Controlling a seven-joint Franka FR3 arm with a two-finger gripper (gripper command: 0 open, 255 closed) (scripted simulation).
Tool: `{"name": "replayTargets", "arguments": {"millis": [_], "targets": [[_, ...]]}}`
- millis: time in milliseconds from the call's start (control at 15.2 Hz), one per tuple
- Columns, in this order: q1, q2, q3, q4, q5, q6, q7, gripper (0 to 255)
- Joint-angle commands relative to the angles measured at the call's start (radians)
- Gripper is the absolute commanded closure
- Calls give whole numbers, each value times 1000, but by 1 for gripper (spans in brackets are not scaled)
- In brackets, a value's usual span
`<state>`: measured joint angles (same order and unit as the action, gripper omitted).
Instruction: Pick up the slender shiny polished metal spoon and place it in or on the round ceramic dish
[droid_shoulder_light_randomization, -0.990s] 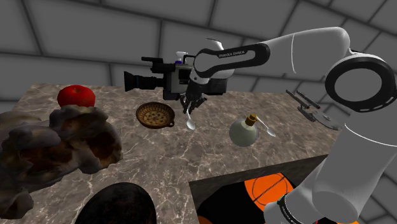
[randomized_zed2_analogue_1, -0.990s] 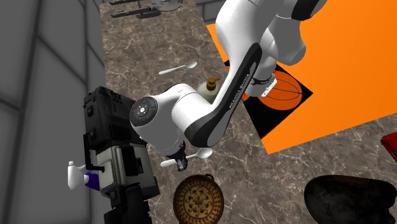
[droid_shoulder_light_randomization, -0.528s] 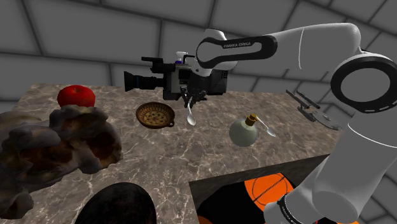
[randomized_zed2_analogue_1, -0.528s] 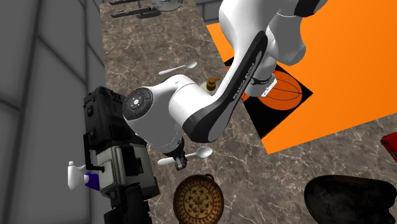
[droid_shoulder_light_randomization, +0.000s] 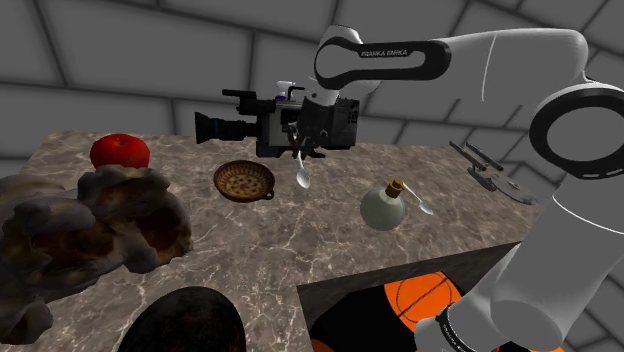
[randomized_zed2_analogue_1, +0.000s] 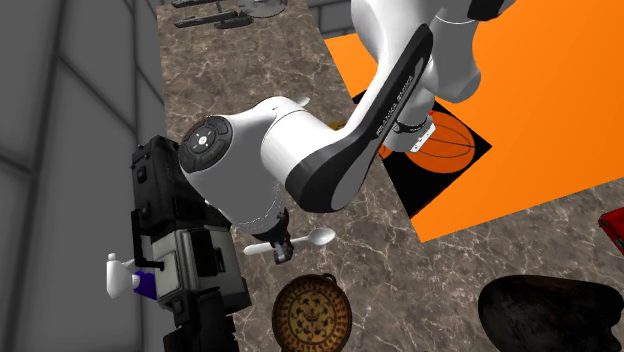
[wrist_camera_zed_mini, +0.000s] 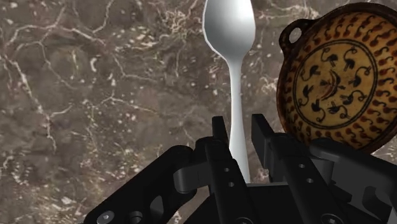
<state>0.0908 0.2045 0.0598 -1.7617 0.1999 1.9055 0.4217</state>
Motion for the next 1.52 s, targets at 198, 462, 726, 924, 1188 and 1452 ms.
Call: {"name": "replayTargets", "arguments": {"millis": [198, 462, 726, 924, 1188, 1452], "targets": [[22, 37, 14, 83, -6, -39, 45, 255], [72, 132, 39, 224, -21, -70, 128, 255], [126, 247, 58, 402, -40, -118, 209, 255], [145, 292, 62, 448, -47, -114, 231, 255], [145, 297, 62, 401, -45, -64, 222, 255], [145, 305, 62, 360, -44, -16, 214, 255]]}}
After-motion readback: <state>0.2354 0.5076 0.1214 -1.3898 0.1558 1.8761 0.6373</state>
